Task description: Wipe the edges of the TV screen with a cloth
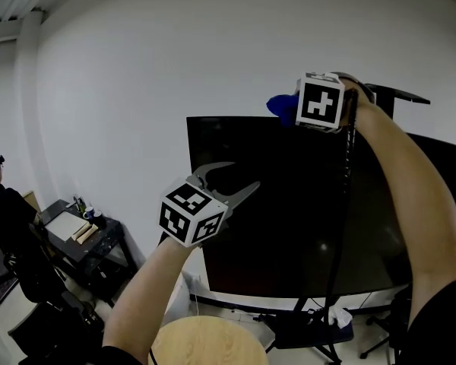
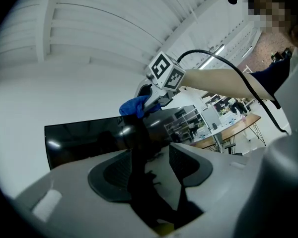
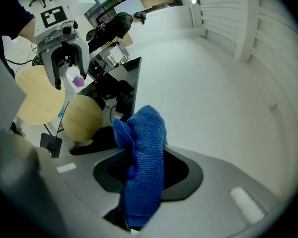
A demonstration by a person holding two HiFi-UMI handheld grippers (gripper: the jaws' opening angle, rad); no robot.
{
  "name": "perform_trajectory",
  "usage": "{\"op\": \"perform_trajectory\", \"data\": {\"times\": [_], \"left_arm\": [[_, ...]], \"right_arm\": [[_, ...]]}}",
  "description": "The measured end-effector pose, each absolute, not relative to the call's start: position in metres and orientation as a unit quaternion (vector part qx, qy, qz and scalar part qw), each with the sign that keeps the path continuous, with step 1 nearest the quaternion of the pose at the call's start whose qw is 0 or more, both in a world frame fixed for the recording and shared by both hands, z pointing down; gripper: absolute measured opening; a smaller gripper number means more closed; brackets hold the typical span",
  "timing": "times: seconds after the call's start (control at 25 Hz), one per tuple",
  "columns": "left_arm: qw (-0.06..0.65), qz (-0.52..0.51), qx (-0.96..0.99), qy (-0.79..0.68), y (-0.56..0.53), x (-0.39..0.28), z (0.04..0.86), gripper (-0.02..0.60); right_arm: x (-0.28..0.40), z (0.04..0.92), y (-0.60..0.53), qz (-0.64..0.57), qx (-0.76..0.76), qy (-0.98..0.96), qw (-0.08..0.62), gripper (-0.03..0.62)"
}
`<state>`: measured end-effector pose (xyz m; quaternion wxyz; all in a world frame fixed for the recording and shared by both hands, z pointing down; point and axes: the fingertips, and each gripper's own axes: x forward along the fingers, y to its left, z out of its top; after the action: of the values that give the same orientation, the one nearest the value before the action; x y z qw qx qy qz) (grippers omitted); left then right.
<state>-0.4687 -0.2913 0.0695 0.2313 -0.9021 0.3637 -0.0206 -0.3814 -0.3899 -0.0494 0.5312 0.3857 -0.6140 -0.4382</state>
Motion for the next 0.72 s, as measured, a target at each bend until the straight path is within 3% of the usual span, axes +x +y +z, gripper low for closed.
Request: {"op": "perform_trajectory", "data": {"times": [0.72], "left_arm": [[0.215, -0.009, -0.9, 0.38, -0.291, -0.564, 0.086, 0.222]], "right_arm": [[-0.526, -0.048, -0.397, -0.491, 0.355, -0.596, 0.527, 0.138]]}}
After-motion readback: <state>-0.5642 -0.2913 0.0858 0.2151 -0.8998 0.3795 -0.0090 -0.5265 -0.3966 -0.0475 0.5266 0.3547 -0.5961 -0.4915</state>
